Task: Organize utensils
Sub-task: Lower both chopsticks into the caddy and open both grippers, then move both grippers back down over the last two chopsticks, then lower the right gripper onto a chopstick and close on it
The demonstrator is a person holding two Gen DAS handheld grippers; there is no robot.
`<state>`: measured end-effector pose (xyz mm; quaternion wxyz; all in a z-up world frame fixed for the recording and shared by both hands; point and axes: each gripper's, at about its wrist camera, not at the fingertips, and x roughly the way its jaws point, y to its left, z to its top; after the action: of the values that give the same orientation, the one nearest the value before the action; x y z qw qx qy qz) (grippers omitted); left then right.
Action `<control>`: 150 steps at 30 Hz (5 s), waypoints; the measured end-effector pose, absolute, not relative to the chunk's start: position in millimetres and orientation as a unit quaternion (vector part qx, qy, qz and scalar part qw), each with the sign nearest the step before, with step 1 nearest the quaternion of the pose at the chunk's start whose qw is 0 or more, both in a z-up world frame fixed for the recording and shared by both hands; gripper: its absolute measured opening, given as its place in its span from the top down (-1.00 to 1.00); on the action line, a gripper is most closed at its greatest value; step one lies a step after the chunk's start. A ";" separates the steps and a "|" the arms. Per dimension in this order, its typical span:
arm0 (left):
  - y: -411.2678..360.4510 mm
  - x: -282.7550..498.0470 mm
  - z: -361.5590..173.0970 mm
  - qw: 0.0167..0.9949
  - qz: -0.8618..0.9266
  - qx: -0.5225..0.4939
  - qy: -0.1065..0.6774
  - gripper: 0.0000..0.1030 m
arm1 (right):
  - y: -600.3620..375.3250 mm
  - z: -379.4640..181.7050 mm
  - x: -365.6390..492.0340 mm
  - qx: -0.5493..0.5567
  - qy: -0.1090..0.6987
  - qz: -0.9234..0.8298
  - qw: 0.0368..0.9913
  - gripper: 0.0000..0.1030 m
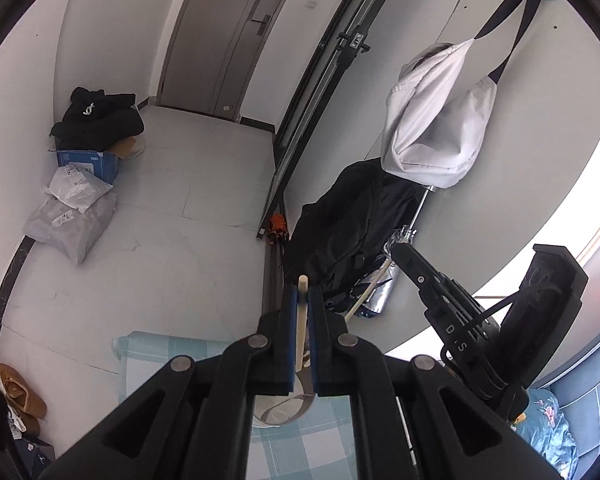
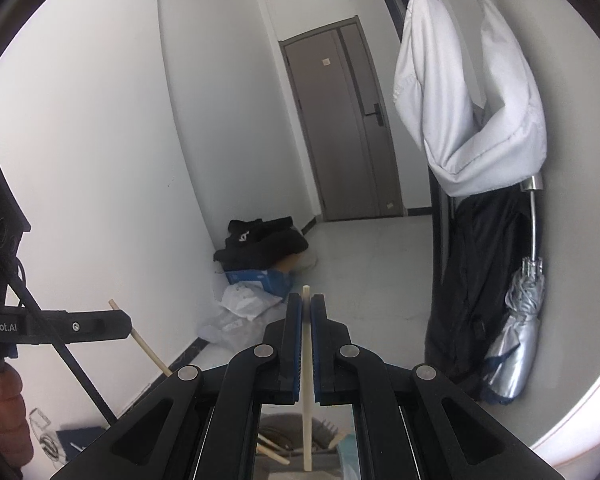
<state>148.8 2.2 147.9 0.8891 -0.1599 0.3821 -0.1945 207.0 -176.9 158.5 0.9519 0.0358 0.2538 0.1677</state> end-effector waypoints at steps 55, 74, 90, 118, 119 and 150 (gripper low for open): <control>0.9 68.6 93.7 0.931 -0.091 -0.077 0.345 -0.43 | -225.9 90.8 84.7 0.115 0.328 0.237 0.907 -0.25; 13.4 6.2 44.5 0.943 -0.037 -0.090 0.317 -0.74 | -193.1 61.6 -1.3 0.087 0.331 0.240 0.909 -0.68; 59.7 0.3 -11.1 0.923 0.012 -0.142 0.358 -0.74 | -156.3 -2.9 9.4 0.015 0.430 0.189 0.883 -0.68; 118.7 13.2 -32.6 0.865 0.024 -0.276 0.419 -0.74 | -56.4 -120.4 54.0 -0.132 0.586 0.160 0.783 -0.10; 119.1 13.3 -32.9 0.863 0.024 -0.278 0.421 -0.74 | -55.0 -120.3 53.8 -0.133 0.589 0.169 0.779 -0.07; 134.9 15.8 -39.1 0.839 0.027 -0.329 0.433 -0.74 | -49.9 -120.7 52.5 -0.126 0.611 0.176 0.761 0.65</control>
<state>15.8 134.9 -39.1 0.8388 -0.3287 0.4333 0.0266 52.5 -49.9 -120.7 0.7612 -0.1262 0.6112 0.1763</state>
